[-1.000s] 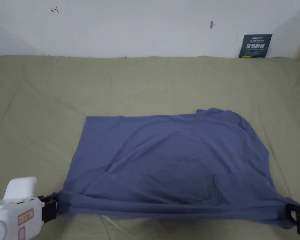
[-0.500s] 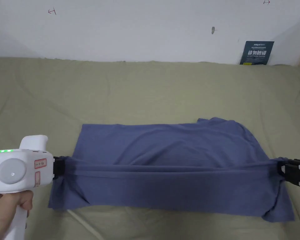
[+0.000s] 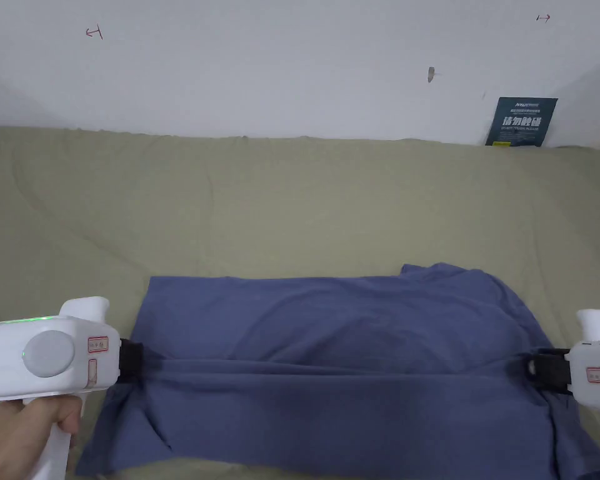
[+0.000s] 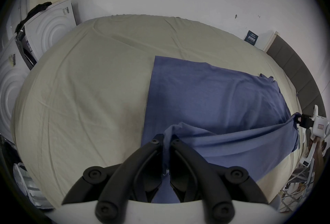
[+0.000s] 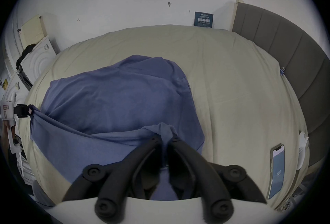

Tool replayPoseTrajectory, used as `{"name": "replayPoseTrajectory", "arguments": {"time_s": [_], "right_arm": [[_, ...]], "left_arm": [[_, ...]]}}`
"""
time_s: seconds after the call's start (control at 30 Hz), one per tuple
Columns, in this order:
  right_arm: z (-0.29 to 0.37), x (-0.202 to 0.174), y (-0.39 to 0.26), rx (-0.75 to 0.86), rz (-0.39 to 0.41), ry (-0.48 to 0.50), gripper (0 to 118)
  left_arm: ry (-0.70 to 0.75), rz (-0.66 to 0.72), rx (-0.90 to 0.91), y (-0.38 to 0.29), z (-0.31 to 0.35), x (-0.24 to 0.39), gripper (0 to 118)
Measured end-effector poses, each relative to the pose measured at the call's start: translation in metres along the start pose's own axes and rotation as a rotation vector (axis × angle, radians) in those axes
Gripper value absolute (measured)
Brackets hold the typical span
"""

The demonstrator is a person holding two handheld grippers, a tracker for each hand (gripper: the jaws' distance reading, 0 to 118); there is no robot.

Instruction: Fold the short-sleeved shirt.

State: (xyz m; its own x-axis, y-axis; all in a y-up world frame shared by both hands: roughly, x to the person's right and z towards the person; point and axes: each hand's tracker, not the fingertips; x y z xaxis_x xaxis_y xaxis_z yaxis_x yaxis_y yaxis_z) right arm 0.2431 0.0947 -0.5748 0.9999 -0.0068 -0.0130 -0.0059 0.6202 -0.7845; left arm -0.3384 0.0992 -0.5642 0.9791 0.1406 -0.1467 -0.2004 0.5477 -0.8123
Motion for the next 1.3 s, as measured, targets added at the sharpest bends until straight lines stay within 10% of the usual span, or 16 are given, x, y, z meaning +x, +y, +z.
{"name": "replayPoseTrajectory", "arguments": {"time_s": [0.03,0.33,0.5,0.53,0.73,0.77,0.83,1.03,1.13,1.23,1.3], "right_arm": [[-0.001,0.001,-0.001,-0.015,-0.008,-0.04,112],[0.068,-0.004,-0.054,0.043,-0.028,-0.007,118],[0.092,0.008,-0.116,0.061,-0.037,0.06,62],[0.094,0.004,-0.125,0.064,-0.033,0.046,7],[0.115,0.001,-0.146,0.068,-0.054,0.061,1],[0.116,0.007,-0.148,0.071,-0.053,0.06,1],[0.114,0.009,-0.147,0.06,-0.066,0.071,1],[0.106,0.014,-0.147,0.047,-0.089,0.069,1],[0.1,0.014,-0.142,0.034,-0.09,0.066,1],[0.1,0.016,-0.138,0.031,-0.078,0.059,1],[0.097,0.025,-0.135,0.034,-0.075,0.058,1]], "left_arm": [[0.004,-0.006,0.0,0.0,-0.002,-0.003,115],[0.063,-0.045,0.028,-0.046,0.061,-0.015,111],[0.042,-0.03,0.034,-0.099,0.092,-0.023,29],[0.057,-0.026,0.032,-0.11,0.095,-0.024,0],[-0.014,0.057,0.007,-0.11,0.085,-0.041,0],[-0.034,0.068,0.029,-0.105,0.08,-0.044,24],[0.017,0.101,0.004,-0.101,0.07,-0.031,118],[0.072,0.078,-0.068,-0.089,0.03,-0.015,113],[0.076,0.057,-0.091,-0.084,0.018,-0.015,87],[0.106,0.021,-0.067,-0.087,0.037,0.001,4],[0.057,0.012,-0.037,-0.086,0.043,0.004,4]]}}
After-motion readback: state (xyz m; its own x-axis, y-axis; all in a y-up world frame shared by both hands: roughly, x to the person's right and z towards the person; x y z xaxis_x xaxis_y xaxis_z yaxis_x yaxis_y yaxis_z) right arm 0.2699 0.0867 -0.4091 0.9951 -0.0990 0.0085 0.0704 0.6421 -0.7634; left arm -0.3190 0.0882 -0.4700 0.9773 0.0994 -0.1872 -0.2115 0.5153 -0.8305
